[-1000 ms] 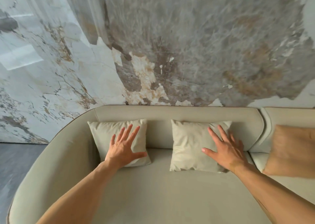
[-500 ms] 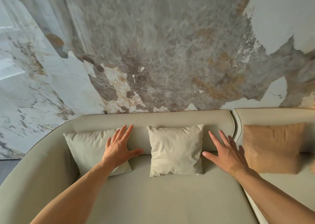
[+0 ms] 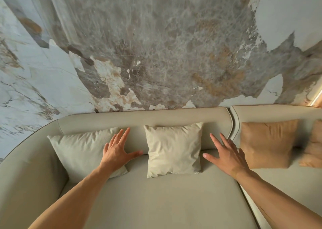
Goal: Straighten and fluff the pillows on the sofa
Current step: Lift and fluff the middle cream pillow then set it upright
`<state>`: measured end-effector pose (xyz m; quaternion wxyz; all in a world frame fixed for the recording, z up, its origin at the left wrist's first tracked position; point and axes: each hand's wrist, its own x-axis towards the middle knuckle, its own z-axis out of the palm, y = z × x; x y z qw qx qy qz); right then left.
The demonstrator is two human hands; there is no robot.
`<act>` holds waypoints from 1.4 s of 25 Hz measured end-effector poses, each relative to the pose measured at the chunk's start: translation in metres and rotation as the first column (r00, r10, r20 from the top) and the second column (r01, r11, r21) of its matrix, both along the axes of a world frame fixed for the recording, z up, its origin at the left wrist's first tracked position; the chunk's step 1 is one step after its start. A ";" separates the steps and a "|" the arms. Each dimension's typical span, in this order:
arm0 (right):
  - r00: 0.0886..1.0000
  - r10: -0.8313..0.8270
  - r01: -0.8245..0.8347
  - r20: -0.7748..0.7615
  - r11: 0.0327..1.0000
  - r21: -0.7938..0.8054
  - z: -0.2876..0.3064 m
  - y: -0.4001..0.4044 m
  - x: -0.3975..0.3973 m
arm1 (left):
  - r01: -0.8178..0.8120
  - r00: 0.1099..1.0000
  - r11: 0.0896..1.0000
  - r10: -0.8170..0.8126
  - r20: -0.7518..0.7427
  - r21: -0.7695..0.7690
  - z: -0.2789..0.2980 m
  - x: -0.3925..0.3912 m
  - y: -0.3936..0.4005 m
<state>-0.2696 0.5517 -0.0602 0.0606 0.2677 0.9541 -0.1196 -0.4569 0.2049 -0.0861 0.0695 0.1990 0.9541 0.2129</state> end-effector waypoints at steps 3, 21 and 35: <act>1.000 -0.021 0.020 -0.011 0.999 -0.043 -0.007 0.007 -0.008 | -0.017 0.999 0.999 0.018 0.028 -0.034 -0.013 -0.001 -0.005; 0.997 -0.026 0.012 -0.067 0.978 -0.208 -0.092 0.137 -0.109 | -0.235 0.967 0.970 0.227 0.113 0.065 -0.096 -0.057 0.105; 0.941 -0.280 0.130 -0.190 0.819 -0.559 -0.245 0.165 -0.252 | -0.300 0.867 0.938 0.192 0.460 0.173 -0.218 -0.186 0.152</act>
